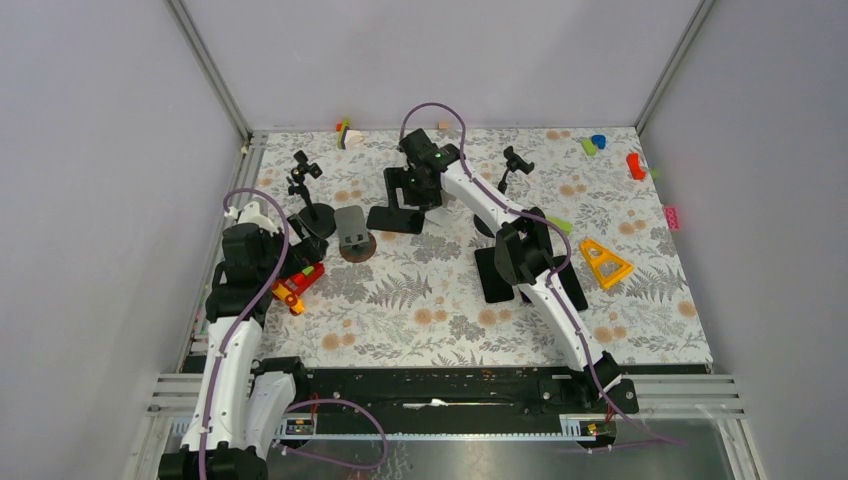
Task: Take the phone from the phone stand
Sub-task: Move the phone to the center of the board.
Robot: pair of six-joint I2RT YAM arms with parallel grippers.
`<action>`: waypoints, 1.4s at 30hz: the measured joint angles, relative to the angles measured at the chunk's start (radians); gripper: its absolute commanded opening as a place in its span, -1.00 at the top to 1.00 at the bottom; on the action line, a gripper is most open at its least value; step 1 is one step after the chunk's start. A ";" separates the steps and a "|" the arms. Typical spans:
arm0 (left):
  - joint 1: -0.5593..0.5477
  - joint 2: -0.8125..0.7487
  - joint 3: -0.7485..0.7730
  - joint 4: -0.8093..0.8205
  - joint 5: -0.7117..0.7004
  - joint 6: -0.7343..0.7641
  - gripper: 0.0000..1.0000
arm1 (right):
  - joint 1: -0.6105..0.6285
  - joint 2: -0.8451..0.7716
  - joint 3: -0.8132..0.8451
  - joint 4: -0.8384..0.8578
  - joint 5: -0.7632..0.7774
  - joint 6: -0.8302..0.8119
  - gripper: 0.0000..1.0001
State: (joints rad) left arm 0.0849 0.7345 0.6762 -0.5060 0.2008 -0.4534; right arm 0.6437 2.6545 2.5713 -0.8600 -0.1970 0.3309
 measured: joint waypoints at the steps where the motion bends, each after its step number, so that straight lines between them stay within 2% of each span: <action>1: 0.000 0.003 0.000 0.000 0.001 0.000 -0.98 | 0.001 0.000 -0.002 0.000 0.013 0.018 -0.92; 3: 0.000 0.010 0.000 0.000 0.003 0.000 -0.98 | 0.003 0.000 -0.002 0.001 0.039 0.056 -0.99; 15: 0.000 0.014 0.000 0.000 0.005 0.000 -0.98 | 0.011 0.000 -0.011 0.056 0.182 0.279 -0.99; 22: 0.000 0.014 0.000 0.000 0.006 0.000 -0.98 | 0.011 0.000 -0.045 0.117 0.195 0.384 -0.99; 31: 0.000 0.014 0.000 0.000 0.006 0.000 -0.98 | 0.011 0.028 -0.040 0.174 0.196 0.449 -0.99; 42: 0.000 0.022 0.000 0.000 0.008 0.000 -0.98 | 0.011 0.032 -0.035 0.183 0.177 0.448 -0.99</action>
State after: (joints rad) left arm 0.0849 0.7563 0.6762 -0.5064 0.2092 -0.4538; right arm 0.6544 2.6869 2.5362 -0.6765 -0.0200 0.7788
